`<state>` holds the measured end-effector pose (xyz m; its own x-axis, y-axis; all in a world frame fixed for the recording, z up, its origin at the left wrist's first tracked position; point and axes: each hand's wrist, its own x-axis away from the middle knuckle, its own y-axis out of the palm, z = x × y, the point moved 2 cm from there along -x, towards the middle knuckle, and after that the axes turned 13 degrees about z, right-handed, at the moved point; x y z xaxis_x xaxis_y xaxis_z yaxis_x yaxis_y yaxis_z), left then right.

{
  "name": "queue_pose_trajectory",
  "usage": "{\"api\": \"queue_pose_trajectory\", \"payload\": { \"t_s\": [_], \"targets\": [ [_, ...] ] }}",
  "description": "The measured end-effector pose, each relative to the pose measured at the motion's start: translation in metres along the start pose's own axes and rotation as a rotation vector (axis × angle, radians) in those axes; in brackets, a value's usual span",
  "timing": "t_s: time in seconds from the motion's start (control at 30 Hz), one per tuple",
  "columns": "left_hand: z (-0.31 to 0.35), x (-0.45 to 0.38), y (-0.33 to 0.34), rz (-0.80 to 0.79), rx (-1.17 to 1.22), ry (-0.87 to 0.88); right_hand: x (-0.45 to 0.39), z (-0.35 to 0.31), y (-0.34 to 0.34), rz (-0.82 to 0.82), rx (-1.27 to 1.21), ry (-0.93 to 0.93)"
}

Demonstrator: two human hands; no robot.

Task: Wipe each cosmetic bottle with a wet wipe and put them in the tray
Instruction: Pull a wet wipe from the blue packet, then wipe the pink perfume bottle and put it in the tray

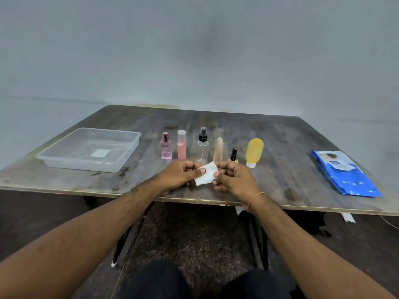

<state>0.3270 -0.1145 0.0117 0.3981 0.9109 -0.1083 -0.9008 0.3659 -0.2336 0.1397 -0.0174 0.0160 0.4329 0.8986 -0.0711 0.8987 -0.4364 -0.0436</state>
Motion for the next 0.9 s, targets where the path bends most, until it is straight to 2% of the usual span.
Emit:
{"api": "queue_pose_trajectory", "payload": {
  "t_s": [0.17,0.33,0.57,0.63,0.73,0.8,0.9],
  "targets": [
    [-0.011,0.002,-0.007,0.014,0.157,0.011,-0.003,0.005,0.014,-0.020,-0.078,0.079],
    [-0.012,0.001,-0.006,0.068,0.188,0.053,-0.012,0.003,0.026,-0.105,-0.074,0.134],
    [-0.011,-0.004,-0.013,0.170,0.165,0.044,-0.020,0.017,0.026,-0.030,-0.137,0.073],
    [-0.013,-0.007,-0.024,0.284,0.091,0.103,-0.019,0.020,0.023,-0.012,-0.161,0.051],
    [-0.020,-0.011,-0.053,0.617,0.059,0.205,-0.019,0.021,0.023,0.005,-0.175,0.036],
    [-0.022,-0.014,-0.069,0.799,0.059,0.196,-0.019,0.021,0.024,0.004,-0.170,0.020],
    [-0.025,-0.026,-0.083,0.828,0.047,0.088,-0.018,0.022,0.025,-0.001,-0.161,-0.003]
  ]
}}
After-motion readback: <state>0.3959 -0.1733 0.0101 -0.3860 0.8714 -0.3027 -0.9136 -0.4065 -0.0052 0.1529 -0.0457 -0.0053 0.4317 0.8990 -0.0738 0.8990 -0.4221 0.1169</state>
